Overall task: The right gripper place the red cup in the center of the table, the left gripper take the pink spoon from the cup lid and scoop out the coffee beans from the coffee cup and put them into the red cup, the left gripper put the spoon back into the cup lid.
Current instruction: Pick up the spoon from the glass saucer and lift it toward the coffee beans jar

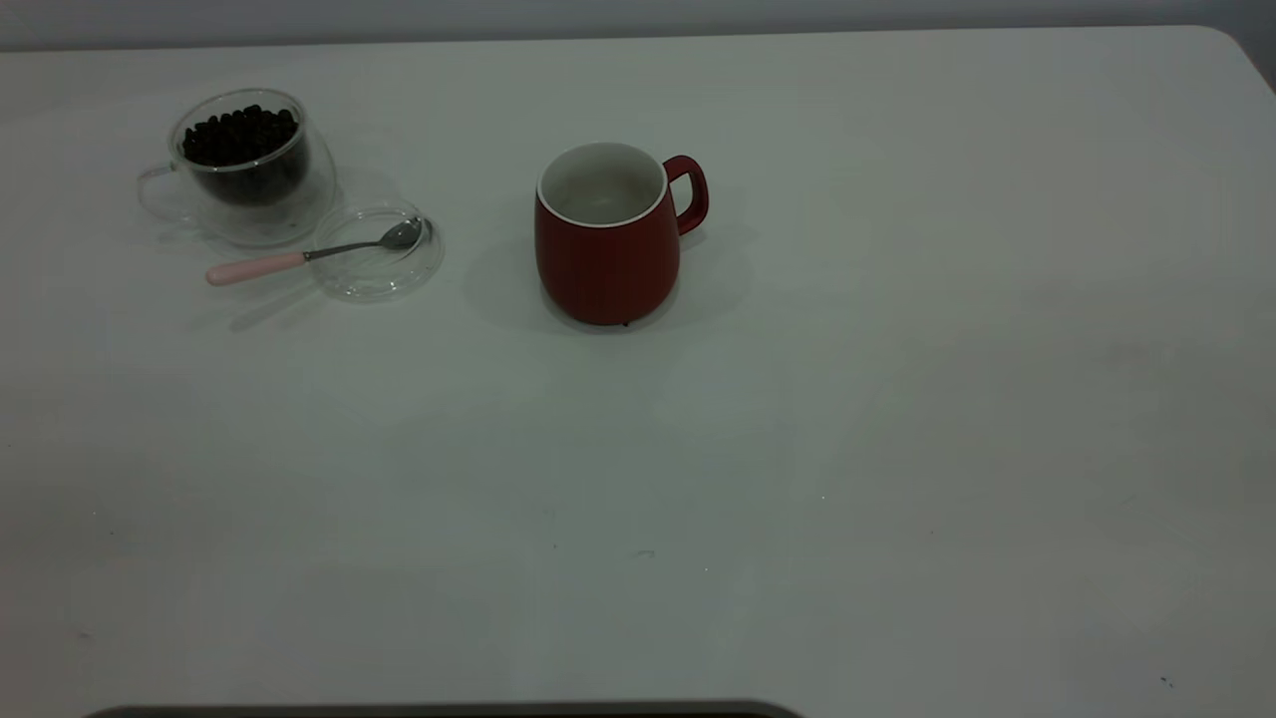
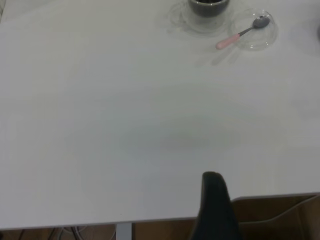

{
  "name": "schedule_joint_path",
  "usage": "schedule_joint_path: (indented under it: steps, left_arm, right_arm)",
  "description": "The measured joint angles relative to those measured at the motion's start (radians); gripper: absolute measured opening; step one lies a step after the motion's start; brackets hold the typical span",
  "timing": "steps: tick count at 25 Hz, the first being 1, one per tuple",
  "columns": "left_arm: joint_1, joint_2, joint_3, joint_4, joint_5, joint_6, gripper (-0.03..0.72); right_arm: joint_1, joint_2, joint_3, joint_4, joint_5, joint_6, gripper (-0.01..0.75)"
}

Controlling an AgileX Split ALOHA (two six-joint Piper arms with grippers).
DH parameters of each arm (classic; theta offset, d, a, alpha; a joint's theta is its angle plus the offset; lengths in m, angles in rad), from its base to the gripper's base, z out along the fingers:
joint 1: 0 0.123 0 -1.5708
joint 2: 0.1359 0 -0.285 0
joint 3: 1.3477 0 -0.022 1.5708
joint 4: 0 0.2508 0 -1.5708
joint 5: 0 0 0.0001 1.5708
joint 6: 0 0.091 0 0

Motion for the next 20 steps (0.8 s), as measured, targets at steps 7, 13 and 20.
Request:
schedule_joint_path:
  steps: [7,13,20]
  left_arm:
    - [0.000,0.000,0.000,0.000,0.000,0.000,0.589]
    - [0.000,0.000,0.000,0.000,0.000,0.000,0.589]
    - [0.000,0.000,0.000,0.000,0.000,0.000,0.589]
  right_arm:
    - [-0.051,-0.053,0.000,0.000,0.000,0.000,0.583]
    - [-0.253,-0.221,0.000,-0.001,0.001,0.000,0.583]
    - [-0.484,-0.387,0.000,-0.001,0.008,0.000,0.583]
